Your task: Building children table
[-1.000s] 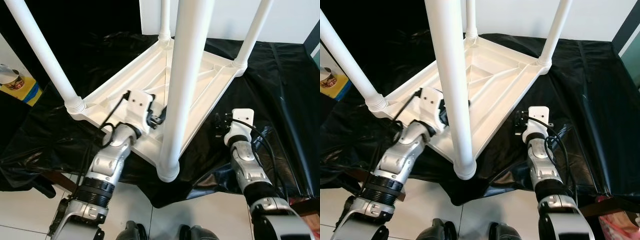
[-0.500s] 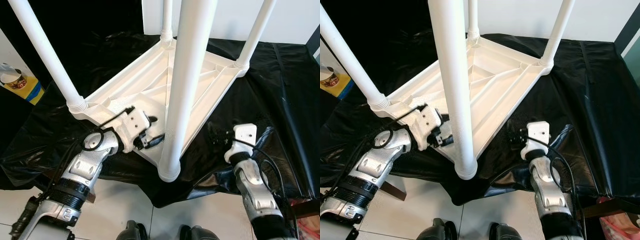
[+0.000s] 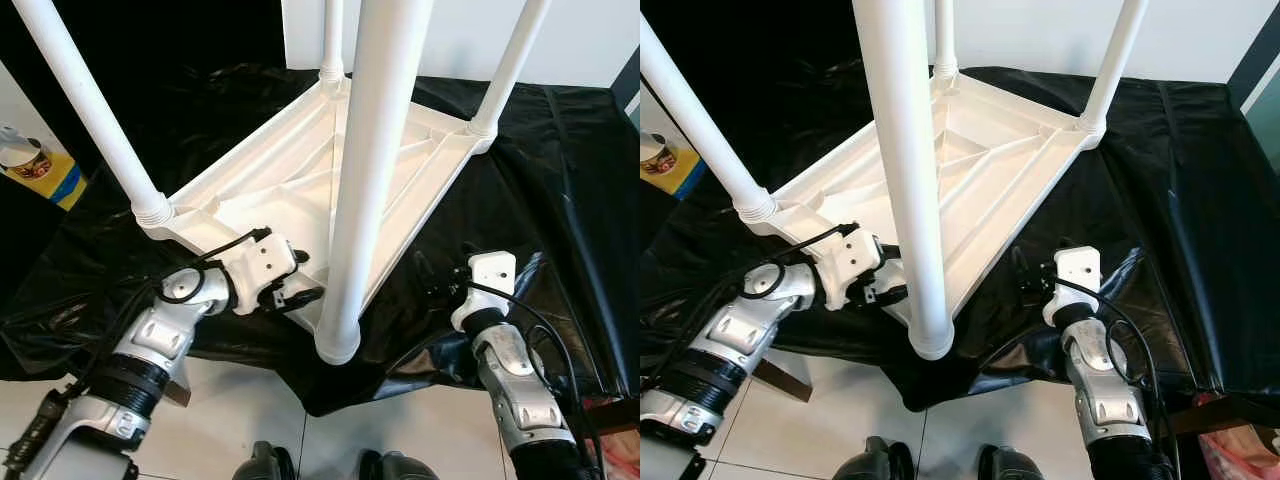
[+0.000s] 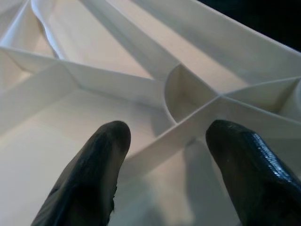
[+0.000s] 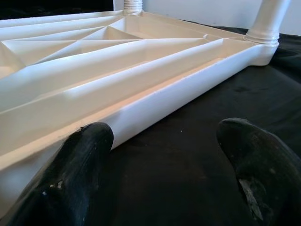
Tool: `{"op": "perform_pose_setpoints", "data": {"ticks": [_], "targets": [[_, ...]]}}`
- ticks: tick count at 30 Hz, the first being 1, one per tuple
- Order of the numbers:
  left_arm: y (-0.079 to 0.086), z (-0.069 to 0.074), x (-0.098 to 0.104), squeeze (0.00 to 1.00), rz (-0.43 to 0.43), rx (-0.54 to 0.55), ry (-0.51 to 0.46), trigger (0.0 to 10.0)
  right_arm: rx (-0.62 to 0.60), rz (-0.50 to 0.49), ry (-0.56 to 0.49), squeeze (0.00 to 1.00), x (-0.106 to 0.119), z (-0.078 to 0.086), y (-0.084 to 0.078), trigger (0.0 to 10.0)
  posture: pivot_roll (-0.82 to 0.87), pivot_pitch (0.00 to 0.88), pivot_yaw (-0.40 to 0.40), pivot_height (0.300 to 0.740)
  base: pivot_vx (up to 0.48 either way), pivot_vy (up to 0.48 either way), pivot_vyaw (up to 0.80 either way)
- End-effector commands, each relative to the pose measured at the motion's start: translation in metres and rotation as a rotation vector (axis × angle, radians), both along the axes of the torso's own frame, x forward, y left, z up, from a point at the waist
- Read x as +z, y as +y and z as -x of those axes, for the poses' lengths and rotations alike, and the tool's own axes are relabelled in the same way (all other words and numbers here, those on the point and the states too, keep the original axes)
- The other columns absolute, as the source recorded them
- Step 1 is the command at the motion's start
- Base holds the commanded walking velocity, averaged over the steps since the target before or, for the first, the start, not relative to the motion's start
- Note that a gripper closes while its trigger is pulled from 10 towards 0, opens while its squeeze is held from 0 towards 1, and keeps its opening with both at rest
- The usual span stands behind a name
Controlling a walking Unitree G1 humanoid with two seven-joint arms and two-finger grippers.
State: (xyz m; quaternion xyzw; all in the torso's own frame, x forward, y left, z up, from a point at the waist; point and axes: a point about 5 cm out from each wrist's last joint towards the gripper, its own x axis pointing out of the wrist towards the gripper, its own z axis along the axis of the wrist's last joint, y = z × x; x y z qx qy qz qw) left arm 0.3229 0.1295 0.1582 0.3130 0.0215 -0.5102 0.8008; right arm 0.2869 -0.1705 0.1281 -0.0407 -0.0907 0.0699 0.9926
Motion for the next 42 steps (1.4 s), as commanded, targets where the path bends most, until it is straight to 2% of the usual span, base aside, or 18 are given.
{"op": "perform_pose_setpoints", "data": {"ticks": [1,3,4,9,12,14,17,20,22,26,29,31,33,35,42], "targets": [[0.003,-0.002,-0.012,0.00,-0.115,-0.036,0.018,10.0,0.013,-0.005,0.027,0.00,-0.003,0.003,0.001,10.0,-0.07,0.141,0.002,0.740,0.000,0.000,0.00],[0.005,-0.005,-0.013,0.00,-0.132,-0.025,0.007,10.0,0.014,-0.004,0.028,0.00,-0.003,0.003,0.001,10.0,-0.07,0.141,0.002,0.740,0.000,0.000,0.00],[0.006,-0.012,-0.012,0.00,-0.187,-0.004,-0.022,10.0,0.018,-0.003,0.029,0.00,-0.002,0.003,0.002,10.0,-0.07,0.144,0.003,0.740,0.000,0.000,0.00],[0.004,-0.024,-0.013,0.00,-0.254,0.053,-0.064,10.0,0.022,-0.002,0.030,0.00,0.000,0.003,0.002,10.0,-0.08,0.147,0.005,0.740,0.000,0.000,0.00],[0.003,-0.027,-0.014,0.00,-0.271,0.071,-0.075,10.0,0.022,-0.001,0.031,0.00,0.000,0.004,0.002,10.0,-0.08,0.147,0.005,0.740,0.000,0.000,0.00],[-0.002,-0.040,-0.011,0.00,-0.273,0.162,-0.106,10.0,0.016,-0.002,0.031,0.00,0.001,0.004,0.002,10.0,-0.09,0.151,0.010,0.740,0.000,0.000,0.00],[-0.007,-0.048,-0.008,0.00,-0.263,0.202,-0.136,10.0,0.008,-0.004,0.031,0.00,0.002,0.005,0.001,10.0,-0.09,0.153,0.014,0.740,0.000,0.000,0.00],[-0.013,-0.053,-0.004,0.00,-0.245,0.221,-0.157,10.0,0.001,-0.008,0.033,0.00,0.002,0.005,0.001,10.0,-0.09,0.156,0.016,0.740,0.000,0.000,0.00],[-0.023,-0.059,0.001,0.00,-0.205,0.262,-0.162,10.0,-0.012,-0.017,0.032,0.00,0.002,0.006,0.000,10.0,-0.10,0.159,0.019,0.740,0.000,0.000,0.00],[-0.028,-0.061,0.004,0.00,-0.178,0.286,-0.168,10.0,-0.017,-0.019,0.032,0.00,0.003,0.007,0.000,10.0,-0.10,0.161,0.022,0.740,0.000,0.000,0.00],[-0.045,-0.069,0.019,0.00,-0.004,0.374,-0.147,10.0,-0.030,-0.026,0.032,0.00,0.002,0.008,-0.001,10.0,-0.11,0.166,0.029,0.740,0.000,0.000,0.00],[-0.050,-0.069,0.023,0.00,0.062,0.365,-0.108,10.0,-0.035,-0.029,0.033,0.00,0.002,0.009,-0.002,10.0,-0.11,0.167,0.031,0.740,0.000,0.000,0.00],[-0.051,-0.069,0.024,0.00,0.090,0.343,-0.076,10.0,-0.037,-0.029,0.034,0.00,0.002,0.010,-0.003,10.0,-0.11,0.167,0.031,0.740,0.000,0.000,0.00],[-0.049,-0.065,0.022,0.00,0.073,0.248,-0.034,10.0,-0.040,-0.029,0.036,0.00,0.002,0.011,-0.004,10.0,-0.11,0.170,0.035,0.740,0.000,0.000,0.00],[-0.036,-0.059,0.017,0.00,0.021,0.123,0.022,10.0,-0.035,-0.029,0.032,0.00,0.003,0.013,-0.009,10.0,-0.10,0.174,0.039,0.740,0.000,0.000,0.00]]}}
